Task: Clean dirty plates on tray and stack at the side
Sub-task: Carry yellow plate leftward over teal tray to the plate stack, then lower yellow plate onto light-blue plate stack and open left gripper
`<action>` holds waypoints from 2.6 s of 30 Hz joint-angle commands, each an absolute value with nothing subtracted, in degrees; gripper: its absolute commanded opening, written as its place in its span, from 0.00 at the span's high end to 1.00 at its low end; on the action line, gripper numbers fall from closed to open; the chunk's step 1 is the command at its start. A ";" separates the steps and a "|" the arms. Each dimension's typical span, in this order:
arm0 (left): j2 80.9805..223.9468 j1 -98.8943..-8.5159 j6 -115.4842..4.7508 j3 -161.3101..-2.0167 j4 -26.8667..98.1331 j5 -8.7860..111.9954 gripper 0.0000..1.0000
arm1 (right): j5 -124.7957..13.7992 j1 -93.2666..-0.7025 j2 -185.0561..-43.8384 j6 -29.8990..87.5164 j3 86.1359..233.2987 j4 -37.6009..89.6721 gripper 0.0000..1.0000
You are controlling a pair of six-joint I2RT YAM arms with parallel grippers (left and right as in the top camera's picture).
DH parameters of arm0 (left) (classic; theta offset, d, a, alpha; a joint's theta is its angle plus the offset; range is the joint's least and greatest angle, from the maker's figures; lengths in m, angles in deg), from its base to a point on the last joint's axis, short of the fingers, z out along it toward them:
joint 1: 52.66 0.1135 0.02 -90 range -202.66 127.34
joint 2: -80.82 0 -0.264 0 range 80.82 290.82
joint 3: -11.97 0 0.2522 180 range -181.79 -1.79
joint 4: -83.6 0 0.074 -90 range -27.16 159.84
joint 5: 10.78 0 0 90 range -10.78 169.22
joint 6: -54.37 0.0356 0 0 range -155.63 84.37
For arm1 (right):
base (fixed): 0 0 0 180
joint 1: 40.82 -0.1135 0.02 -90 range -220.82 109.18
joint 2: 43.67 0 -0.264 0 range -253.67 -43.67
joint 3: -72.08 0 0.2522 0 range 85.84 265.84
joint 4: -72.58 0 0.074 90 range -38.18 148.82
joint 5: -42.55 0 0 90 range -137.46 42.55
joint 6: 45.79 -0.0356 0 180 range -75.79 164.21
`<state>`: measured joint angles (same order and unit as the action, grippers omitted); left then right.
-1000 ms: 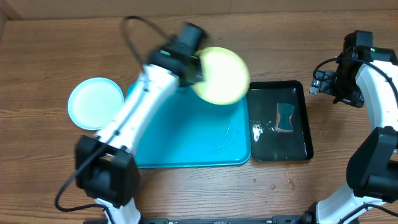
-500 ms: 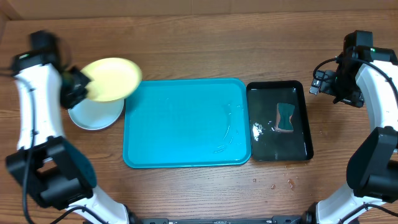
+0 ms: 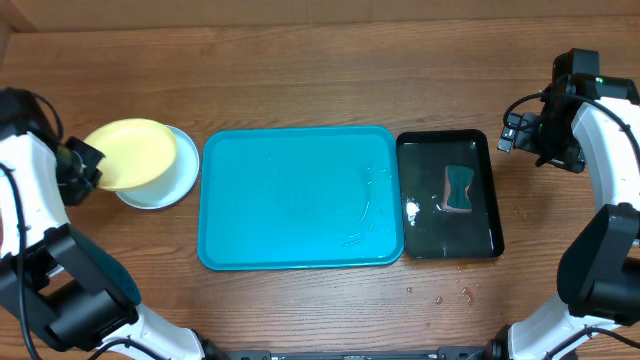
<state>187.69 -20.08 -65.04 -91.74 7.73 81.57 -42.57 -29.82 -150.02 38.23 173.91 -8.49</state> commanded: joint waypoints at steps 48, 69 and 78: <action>186.46 -24.36 -51.57 -75.81 26.46 71.28 0.96 | -42.40 -29.49 -149.19 38.08 174.59 -8.36 0.00; 186.46 -24.36 -55.60 -71.11 31.86 75.56 0.96 | -42.40 -29.49 -149.19 38.08 174.59 -8.36 0.00; 186.46 -24.36 -56.08 -70.39 30.42 75.60 0.96 | -42.40 -29.49 -149.19 38.08 174.59 -8.36 0.00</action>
